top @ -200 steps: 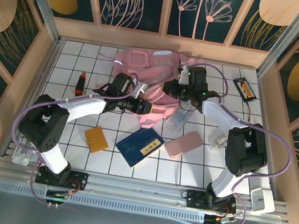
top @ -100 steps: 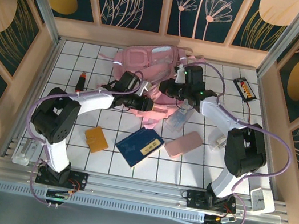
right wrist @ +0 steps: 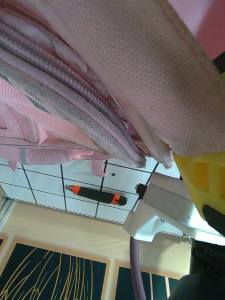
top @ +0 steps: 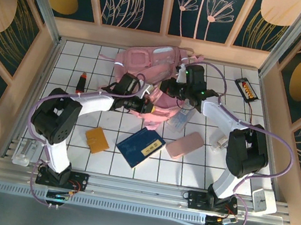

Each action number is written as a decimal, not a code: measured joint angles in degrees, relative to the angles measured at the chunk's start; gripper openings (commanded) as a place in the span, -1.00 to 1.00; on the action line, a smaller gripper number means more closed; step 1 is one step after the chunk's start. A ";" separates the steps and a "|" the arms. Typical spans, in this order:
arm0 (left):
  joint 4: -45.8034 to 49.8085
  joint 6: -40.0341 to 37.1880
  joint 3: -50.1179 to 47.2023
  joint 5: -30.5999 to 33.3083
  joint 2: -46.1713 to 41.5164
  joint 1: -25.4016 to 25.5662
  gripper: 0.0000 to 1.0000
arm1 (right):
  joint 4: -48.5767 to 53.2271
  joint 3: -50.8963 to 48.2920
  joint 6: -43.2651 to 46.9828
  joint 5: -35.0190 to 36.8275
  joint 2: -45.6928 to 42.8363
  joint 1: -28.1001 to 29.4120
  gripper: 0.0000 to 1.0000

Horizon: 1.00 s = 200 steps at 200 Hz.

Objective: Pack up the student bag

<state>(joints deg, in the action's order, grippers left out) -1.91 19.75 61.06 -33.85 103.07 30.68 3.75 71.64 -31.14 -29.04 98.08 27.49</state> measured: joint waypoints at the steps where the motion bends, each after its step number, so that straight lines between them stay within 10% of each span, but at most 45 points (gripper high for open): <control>1: 0.00 -0.07 -0.04 -0.04 -0.07 -0.02 -1.00 | 0.00 0.00 0.15 0.13 0.00 0.00 -1.00; 63: -4.50 2.75 -2.91 -2.47 -6.03 -0.39 -1.00 | 0.87 -0.20 3.43 1.95 0.00 -1.66 -0.95; 115: -5.25 4.55 -3.37 -1.66 -8.37 -0.79 -1.00 | 0.50 -2.08 7.67 -6.75 0.00 -3.54 -0.22; 200: -5.55 4.48 -3.74 -4.07 -8.37 -1.01 -1.00 | 10.84 -2.58 48.61 -13.97 -2.49 -2.82 -0.20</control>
<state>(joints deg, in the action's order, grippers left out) -7.46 24.23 57.32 -37.91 94.70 29.67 14.59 69.06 17.47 -43.00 95.59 24.67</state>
